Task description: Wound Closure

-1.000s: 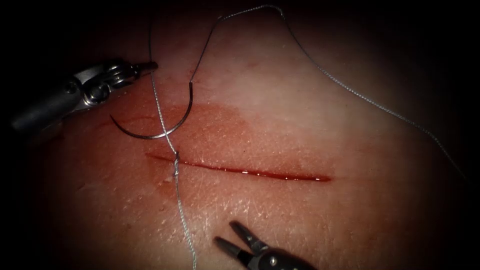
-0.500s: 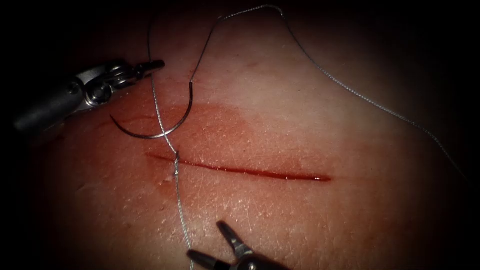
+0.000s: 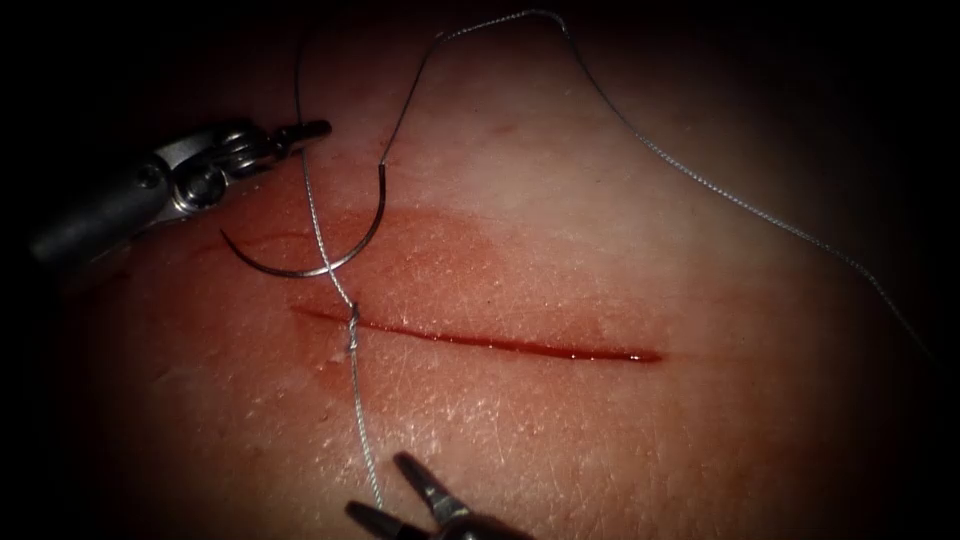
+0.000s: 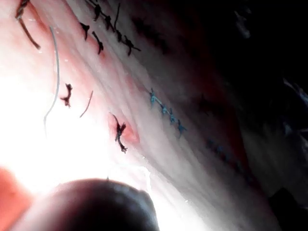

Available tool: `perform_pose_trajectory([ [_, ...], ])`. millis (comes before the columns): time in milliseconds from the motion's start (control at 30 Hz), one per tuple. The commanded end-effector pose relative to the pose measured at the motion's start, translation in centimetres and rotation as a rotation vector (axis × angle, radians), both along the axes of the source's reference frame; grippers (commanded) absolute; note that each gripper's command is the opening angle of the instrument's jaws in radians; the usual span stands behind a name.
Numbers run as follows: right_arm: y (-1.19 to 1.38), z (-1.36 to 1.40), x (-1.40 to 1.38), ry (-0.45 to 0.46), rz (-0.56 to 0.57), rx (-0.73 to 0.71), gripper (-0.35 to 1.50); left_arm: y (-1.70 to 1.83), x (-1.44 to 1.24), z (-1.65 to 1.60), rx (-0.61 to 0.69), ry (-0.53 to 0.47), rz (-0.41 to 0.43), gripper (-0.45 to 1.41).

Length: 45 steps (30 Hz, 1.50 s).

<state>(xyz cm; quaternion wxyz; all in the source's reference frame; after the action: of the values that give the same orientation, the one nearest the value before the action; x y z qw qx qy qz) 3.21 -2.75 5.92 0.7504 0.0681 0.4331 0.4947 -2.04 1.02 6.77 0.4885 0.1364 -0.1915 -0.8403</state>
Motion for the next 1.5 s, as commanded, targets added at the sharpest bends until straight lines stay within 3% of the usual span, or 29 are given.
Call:
perform_pose_trajectory([
  [33, 0.1, -0.04, 0.05, 0.002, 0.001, -0.006, -0.35, 0.12, -0.04, -0.07, -0.008, -0.004, -0.003, 0.0],
  [133, 0.12, -0.07, 0.03, -0.015, -0.038, -0.021, -0.35, 0.12, -0.05, -0.06, -0.005, -0.012, 0.001, -0.45],
  [367, 0.24, -0.22, -0.01, -0.011, -0.037, -0.004, -0.35, 0.24, -0.18, -0.08, -0.017, -0.05, 0.062, -0.45],
  [600, 0.17, -0.27, -0.02, -0.001, -0.052, -0.001, -0.35, 0.37, -0.22, -0.04, -0.048, -0.076, 0.103, -0.45],
  [1500, -0.05, -0.26, -0.03, -0.035, -0.117, 0.049, -0.35, 0.45, -0.25, 0.13, -0.077, -0.018, 0.095, -0.45],
])
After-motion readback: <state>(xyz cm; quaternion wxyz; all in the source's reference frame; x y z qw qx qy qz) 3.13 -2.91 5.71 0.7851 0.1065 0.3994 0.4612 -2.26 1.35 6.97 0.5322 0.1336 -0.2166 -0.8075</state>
